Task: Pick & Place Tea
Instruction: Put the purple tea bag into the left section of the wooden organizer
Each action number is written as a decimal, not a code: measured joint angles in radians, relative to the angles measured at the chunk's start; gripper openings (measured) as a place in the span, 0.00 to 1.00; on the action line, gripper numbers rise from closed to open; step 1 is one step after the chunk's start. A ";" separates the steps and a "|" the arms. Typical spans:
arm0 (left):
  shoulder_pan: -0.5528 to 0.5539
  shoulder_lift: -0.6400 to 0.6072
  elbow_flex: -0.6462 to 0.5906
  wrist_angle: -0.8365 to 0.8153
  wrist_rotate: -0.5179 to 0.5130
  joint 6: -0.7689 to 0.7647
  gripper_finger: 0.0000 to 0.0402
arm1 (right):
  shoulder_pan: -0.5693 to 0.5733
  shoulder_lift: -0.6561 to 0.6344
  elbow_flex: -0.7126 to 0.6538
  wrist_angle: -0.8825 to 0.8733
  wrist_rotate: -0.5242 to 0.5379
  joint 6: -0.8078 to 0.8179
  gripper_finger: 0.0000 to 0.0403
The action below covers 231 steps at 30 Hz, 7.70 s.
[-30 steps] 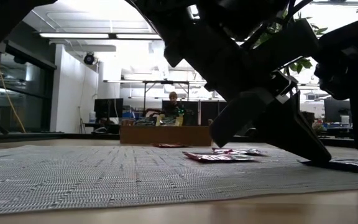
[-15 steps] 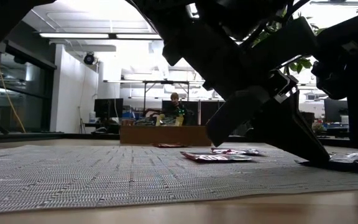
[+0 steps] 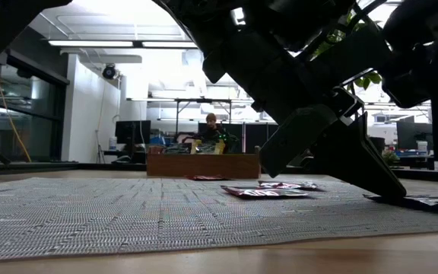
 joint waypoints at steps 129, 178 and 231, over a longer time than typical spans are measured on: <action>0.049 -0.079 0.249 -0.552 0.116 0.061 0.00 | 0.001 -0.017 -0.001 -0.069 -0.001 -0.473 0.00; 0.352 -0.749 -0.599 0.462 0.310 -0.722 0.41 | -0.314 0.147 0.943 -1.276 0.392 -1.483 0.00; 0.352 -0.737 -0.598 0.425 0.291 -0.901 0.22 | -0.387 0.178 0.973 -1.059 0.362 -1.595 0.00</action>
